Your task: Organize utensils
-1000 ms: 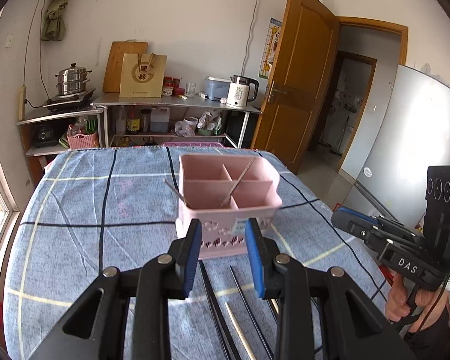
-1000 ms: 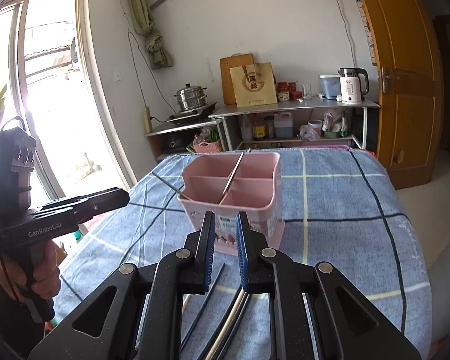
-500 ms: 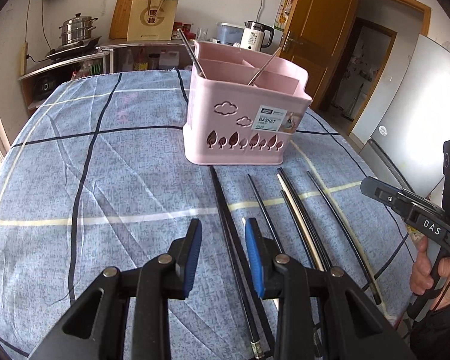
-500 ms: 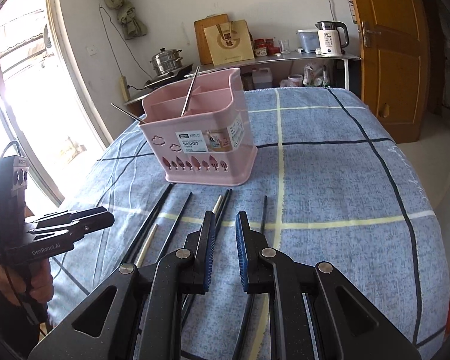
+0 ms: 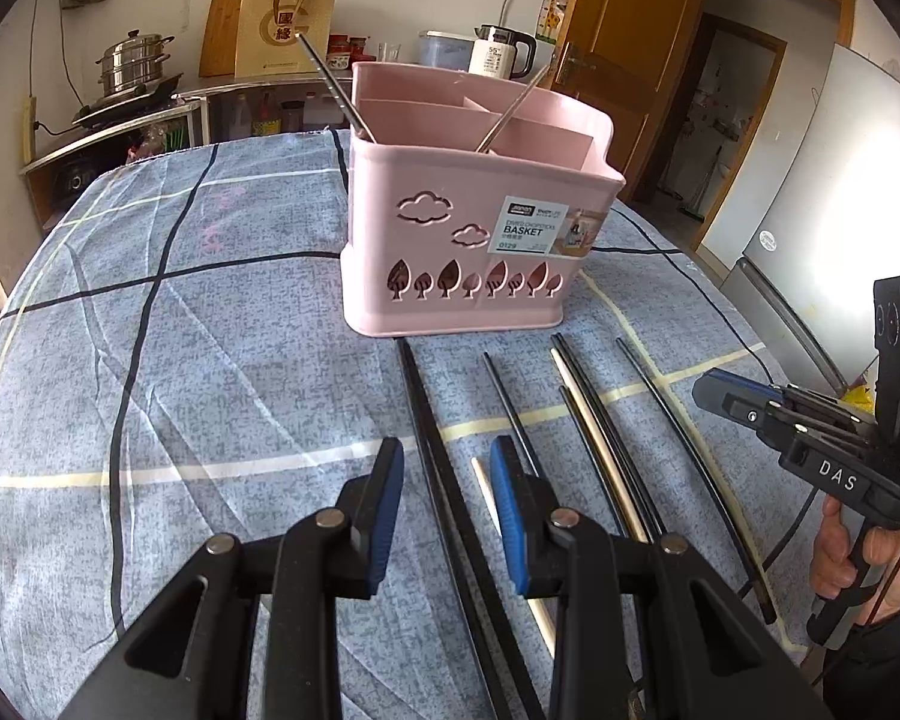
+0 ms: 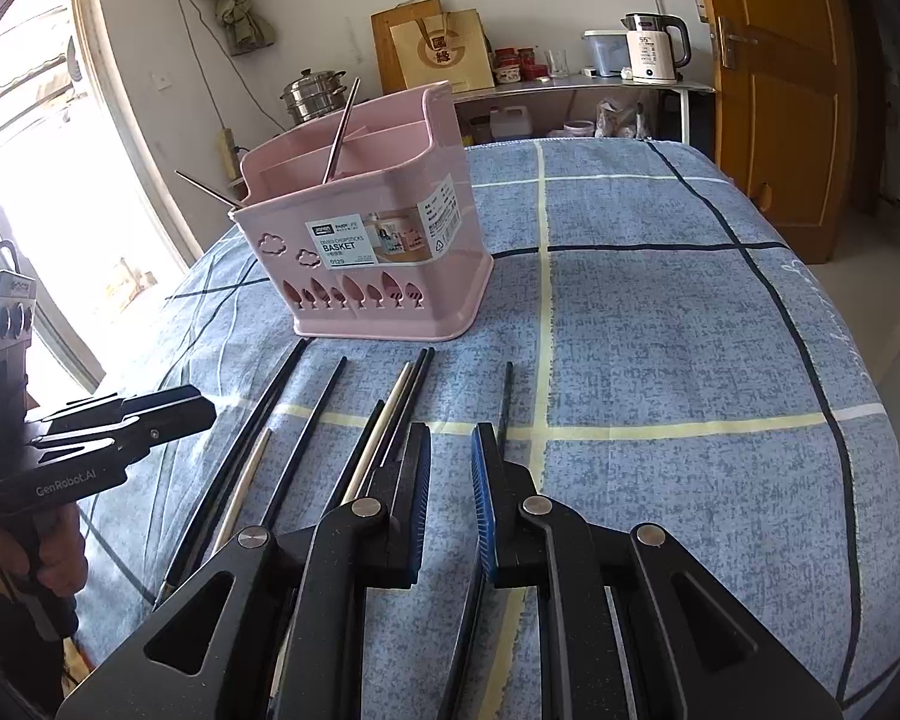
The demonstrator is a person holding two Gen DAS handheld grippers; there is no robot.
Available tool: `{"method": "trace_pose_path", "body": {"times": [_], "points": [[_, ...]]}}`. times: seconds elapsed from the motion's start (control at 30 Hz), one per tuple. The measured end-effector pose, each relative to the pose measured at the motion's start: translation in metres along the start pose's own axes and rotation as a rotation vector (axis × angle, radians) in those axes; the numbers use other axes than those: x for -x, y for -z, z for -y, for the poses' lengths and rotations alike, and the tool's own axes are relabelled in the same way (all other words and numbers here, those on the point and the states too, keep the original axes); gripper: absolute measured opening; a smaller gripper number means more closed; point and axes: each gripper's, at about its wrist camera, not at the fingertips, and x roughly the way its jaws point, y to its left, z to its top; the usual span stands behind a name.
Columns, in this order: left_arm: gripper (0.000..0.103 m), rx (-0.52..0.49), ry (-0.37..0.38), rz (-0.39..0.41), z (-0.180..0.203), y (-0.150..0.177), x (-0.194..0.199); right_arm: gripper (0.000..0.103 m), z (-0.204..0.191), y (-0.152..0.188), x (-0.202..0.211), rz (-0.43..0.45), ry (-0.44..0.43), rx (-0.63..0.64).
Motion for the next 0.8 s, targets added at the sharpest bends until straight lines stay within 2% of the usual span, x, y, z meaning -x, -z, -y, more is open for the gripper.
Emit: {"method": "trace_pose_path", "body": {"times": [0.33, 0.5, 0.63, 0.73, 0.8], "points": [[0.031, -0.014, -0.055, -0.062, -0.008, -0.02, -0.039, 0.014, 0.011, -0.01, -0.028, -0.058, 0.085, 0.006], [0.031, -0.027, -0.071, -0.099, -0.007, -0.024, -0.055, 0.014, 0.014, -0.012, -0.042, -0.096, 0.103, 0.009], [0.031, -0.043, -0.087, -0.097, -0.005, -0.028, -0.06, 0.014, 0.014, -0.014, -0.048, -0.108, 0.111, 0.02], [0.028, -0.063, -0.111, -0.091, -0.001, -0.028, -0.062, 0.014, 0.013, -0.018, -0.053, -0.116, 0.126, 0.034], [0.021, -0.083, -0.138, -0.086, 0.003, -0.027, -0.062, 0.014, 0.011, -0.021, -0.056, -0.121, 0.141, 0.049]]}}
